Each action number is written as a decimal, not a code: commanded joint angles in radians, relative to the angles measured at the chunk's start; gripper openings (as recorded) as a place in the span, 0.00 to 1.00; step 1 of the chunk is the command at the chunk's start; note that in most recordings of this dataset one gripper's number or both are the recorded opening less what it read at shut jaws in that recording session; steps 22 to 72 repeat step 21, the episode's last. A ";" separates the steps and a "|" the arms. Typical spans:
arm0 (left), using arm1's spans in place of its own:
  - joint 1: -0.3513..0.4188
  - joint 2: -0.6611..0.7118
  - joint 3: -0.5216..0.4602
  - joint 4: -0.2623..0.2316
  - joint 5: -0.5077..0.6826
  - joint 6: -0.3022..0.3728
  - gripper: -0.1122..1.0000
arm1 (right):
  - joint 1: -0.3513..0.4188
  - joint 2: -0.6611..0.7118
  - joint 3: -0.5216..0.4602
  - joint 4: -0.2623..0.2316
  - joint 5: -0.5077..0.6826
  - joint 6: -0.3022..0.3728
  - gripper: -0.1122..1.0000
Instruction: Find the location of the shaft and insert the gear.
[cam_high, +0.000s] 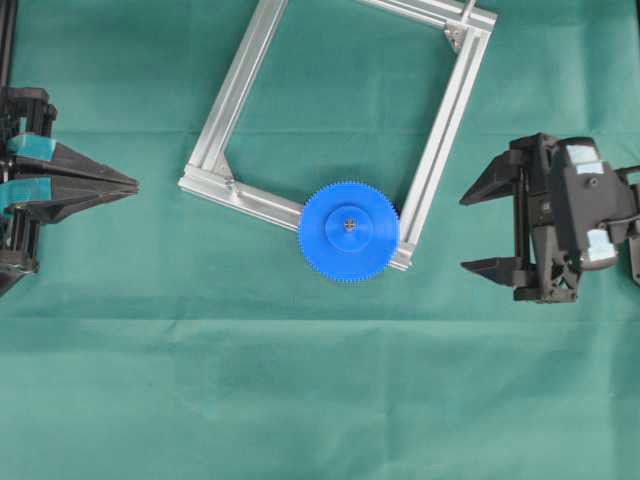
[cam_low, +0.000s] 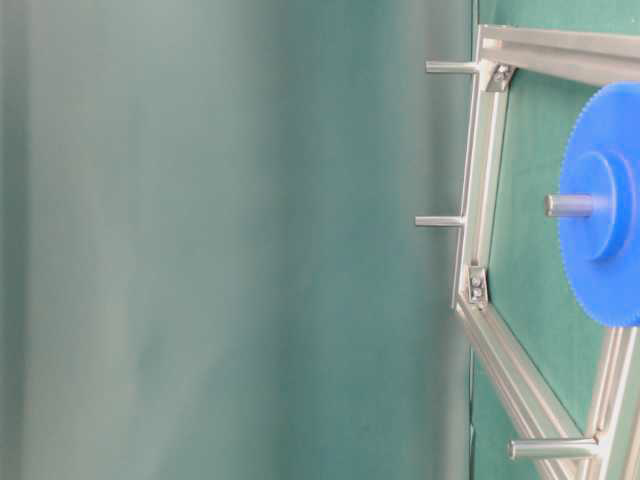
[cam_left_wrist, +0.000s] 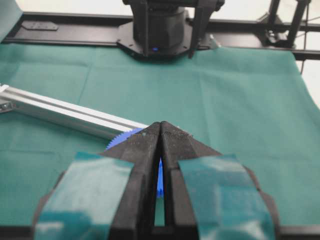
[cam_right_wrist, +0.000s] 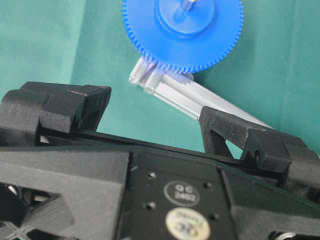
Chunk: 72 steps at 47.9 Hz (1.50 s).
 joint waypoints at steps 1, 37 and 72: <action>0.000 0.009 -0.026 -0.002 -0.005 -0.002 0.11 | 0.002 -0.023 0.000 0.002 -0.006 0.000 0.88; 0.000 0.009 -0.026 -0.002 -0.005 -0.002 0.11 | 0.003 -0.049 0.031 0.002 -0.006 0.003 0.88; 0.000 0.009 -0.026 -0.002 -0.005 -0.002 0.11 | 0.003 -0.049 0.031 0.002 -0.006 0.003 0.88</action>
